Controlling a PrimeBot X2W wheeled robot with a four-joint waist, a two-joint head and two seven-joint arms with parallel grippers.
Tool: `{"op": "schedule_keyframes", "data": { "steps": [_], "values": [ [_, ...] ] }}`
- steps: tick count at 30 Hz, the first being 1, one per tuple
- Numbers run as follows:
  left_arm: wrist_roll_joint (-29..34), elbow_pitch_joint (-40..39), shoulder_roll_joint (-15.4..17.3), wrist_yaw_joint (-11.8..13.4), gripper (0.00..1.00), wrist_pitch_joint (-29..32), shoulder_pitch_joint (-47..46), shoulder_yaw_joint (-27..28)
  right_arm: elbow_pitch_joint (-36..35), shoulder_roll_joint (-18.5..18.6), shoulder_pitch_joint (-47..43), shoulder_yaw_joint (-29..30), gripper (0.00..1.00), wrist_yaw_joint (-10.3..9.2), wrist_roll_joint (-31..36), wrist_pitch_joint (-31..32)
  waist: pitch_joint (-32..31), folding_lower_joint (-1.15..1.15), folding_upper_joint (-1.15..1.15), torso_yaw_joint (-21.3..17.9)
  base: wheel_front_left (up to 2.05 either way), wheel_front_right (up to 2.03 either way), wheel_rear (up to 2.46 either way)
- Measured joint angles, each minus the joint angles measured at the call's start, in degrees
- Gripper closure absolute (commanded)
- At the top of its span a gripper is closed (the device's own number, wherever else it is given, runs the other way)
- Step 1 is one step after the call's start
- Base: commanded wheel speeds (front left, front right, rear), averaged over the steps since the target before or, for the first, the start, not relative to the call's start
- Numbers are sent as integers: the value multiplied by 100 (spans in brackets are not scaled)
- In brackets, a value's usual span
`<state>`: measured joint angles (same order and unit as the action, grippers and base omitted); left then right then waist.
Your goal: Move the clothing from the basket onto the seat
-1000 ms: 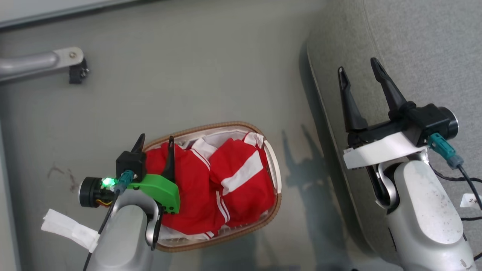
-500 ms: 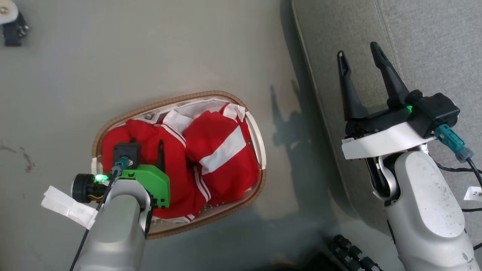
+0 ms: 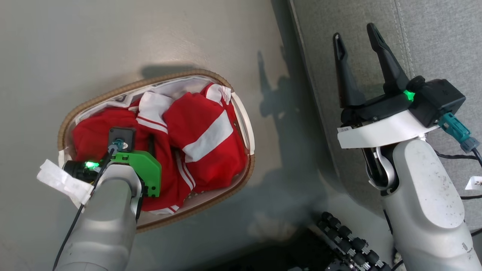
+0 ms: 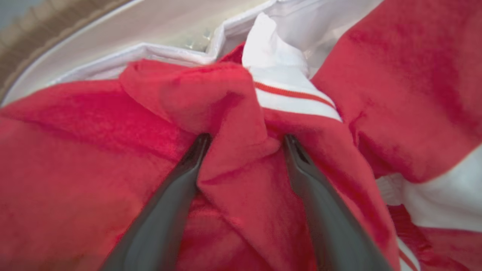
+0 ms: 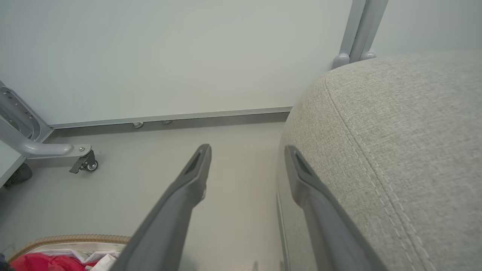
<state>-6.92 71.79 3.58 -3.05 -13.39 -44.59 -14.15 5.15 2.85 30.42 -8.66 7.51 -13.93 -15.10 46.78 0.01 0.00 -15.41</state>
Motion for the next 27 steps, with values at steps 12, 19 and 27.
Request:
{"op": "schedule_keyframes", "data": {
  "steps": [12, 19, 27],
  "values": [
    [320, 182, 155, -88, 100, 712, -154, -498, -74, 0, 158, -160, 0, 0, -172, 0, 286, 0, 0, -233, 0, 0, 0],
    [129, 204, 135, -180, 100, 463, -18, -468, 59, -1, 158, -157, 0, 0, -182, 0, 69, 0, 0, -271, 0, 0, 0],
    [-85, 190, -15, -258, 100, 32, 358, -483, 216, -2, -24, -55, 0, 0, -8, 0, -479, 0, 0, -154, 0, 0, 0]
  ]
}}
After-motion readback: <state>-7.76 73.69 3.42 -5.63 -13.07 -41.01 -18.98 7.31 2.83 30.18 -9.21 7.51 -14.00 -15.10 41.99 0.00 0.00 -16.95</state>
